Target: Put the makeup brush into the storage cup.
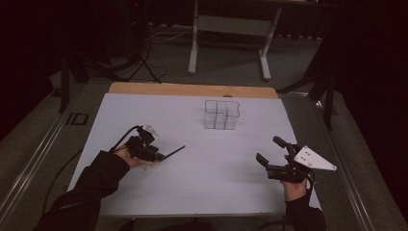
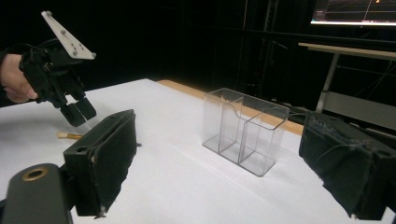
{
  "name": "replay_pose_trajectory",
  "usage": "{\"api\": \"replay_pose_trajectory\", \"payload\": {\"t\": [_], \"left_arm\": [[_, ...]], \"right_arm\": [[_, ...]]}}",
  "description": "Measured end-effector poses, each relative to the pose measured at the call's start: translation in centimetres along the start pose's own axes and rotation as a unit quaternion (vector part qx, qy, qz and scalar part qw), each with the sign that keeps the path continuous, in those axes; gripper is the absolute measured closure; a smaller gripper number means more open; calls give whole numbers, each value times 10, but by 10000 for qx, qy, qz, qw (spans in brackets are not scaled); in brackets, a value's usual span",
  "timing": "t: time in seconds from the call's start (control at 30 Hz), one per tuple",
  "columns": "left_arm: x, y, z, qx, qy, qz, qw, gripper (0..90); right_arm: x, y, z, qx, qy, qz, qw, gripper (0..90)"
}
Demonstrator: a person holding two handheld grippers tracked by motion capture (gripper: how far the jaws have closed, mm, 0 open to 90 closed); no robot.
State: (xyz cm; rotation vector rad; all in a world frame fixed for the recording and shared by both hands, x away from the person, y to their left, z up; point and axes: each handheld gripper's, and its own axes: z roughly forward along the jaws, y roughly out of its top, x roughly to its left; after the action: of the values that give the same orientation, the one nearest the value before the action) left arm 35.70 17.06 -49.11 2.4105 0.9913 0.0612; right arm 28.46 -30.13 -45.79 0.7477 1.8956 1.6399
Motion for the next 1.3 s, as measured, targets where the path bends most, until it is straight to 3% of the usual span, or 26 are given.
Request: {"api": "replay_pose_trajectory", "payload": {"t": [0.07,0.37,0.6,0.67,0.8,0.97,1.07,1.1,1.3], "left_arm": [[-1,0,5,194,51,25,9998,602],[1,0,15,467,57,-14,9989,674],[3,-2,18,582,110,-11,9982,698],[3,-2,19,583,10,-15,9983,709],[0,-2,24,761,113,68,9970,741],[1,-1,25,795,111,5,9968,763],[-2,2,26,932,220,51,9954,771],[-6,4,27,1027,345,214,9939,771],[-17,9,31,1211,597,492,9896,833]], "right_arm": [[0,0,0,2,3,1,10000,110],[0,0,0,3,2,4,10000,112],[0,0,0,26,-6,-7,10000,112],[0,0,0,25,-9,-15,10000,112],[-1,0,1,28,-18,-9,10000,113],[-1,0,1,38,-22,-19,10000,113],[-1,-1,2,55,-28,-26,10000,113],[-1,-1,2,70,-32,-34,10000,113],[-1,-1,2,78,-69,-31,9999,125]]}}
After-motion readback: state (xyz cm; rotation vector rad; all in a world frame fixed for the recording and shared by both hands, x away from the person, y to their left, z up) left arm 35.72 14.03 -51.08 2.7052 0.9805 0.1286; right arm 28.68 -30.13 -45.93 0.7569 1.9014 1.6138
